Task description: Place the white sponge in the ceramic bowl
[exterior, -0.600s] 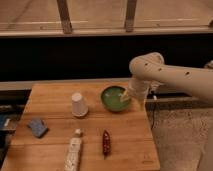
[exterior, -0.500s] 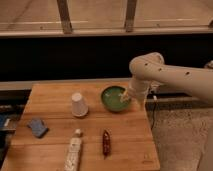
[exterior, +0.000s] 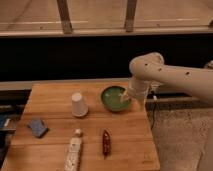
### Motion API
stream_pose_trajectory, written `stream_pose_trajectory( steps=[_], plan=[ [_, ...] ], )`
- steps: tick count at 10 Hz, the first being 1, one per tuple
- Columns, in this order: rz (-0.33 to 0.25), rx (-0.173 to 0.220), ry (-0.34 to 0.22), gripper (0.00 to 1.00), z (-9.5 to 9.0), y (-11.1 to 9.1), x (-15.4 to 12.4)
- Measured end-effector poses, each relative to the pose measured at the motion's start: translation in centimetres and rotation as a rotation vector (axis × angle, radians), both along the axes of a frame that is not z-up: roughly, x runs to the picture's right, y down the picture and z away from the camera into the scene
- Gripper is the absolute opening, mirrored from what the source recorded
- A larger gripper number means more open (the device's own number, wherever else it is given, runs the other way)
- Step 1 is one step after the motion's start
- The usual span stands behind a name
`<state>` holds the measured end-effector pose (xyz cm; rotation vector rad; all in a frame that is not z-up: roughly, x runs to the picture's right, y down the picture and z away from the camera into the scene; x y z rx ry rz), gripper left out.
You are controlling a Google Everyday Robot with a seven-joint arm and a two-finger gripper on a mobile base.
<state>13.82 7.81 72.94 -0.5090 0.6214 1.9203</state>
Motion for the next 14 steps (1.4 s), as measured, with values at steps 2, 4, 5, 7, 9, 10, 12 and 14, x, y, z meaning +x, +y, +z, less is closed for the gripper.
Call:
stream_pose_trajectory(
  steps=[2,4,5,7,9,10,12,14],
  plan=[
    [0.0,0.0,0.0,0.65,0.0,0.0,0.0],
    [0.0,0.0,0.0,0.65,0.0,0.0,0.0],
    [0.0,0.0,0.0,0.65,0.0,0.0,0.0],
    [0.0,0.0,0.0,0.65,0.0,0.0,0.0],
    [0.0,0.0,0.0,0.65,0.0,0.0,0.0],
    [0.0,0.0,0.0,0.65,0.0,0.0,0.0],
    [-0.002,0.014,0.0,0.65,-0.1,-0.4,0.1],
    [-0.033,0.046,-0.01,0.65,-0.8,-2.1,-1.1]
  ],
)
